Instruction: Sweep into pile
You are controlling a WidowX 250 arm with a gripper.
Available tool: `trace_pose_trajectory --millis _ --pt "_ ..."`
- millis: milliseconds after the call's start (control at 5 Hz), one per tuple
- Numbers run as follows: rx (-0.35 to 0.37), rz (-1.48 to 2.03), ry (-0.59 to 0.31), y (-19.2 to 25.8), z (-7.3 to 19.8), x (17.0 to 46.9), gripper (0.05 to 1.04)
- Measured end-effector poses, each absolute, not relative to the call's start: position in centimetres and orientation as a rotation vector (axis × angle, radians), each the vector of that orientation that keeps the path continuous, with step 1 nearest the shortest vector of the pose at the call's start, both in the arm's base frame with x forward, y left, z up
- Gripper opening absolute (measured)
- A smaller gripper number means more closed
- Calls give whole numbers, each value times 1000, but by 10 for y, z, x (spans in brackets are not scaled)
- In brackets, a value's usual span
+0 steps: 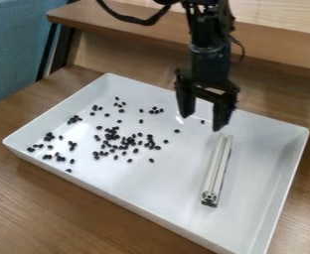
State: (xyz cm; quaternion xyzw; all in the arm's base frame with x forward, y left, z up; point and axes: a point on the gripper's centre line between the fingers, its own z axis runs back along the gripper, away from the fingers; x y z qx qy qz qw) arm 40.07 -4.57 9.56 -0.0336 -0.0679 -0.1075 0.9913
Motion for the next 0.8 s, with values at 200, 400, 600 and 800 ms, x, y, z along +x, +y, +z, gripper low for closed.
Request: trace_pose_trajectory --millis 200,400,600,800 --pt "-74 -101 -106 -61 85 397 1001" --pt "-115 17 -95 -70 73 392 1001" --pt "-112 44 -65 -81 52 389 1001" --pt "-106 46 -67 -89 42 387 1001"
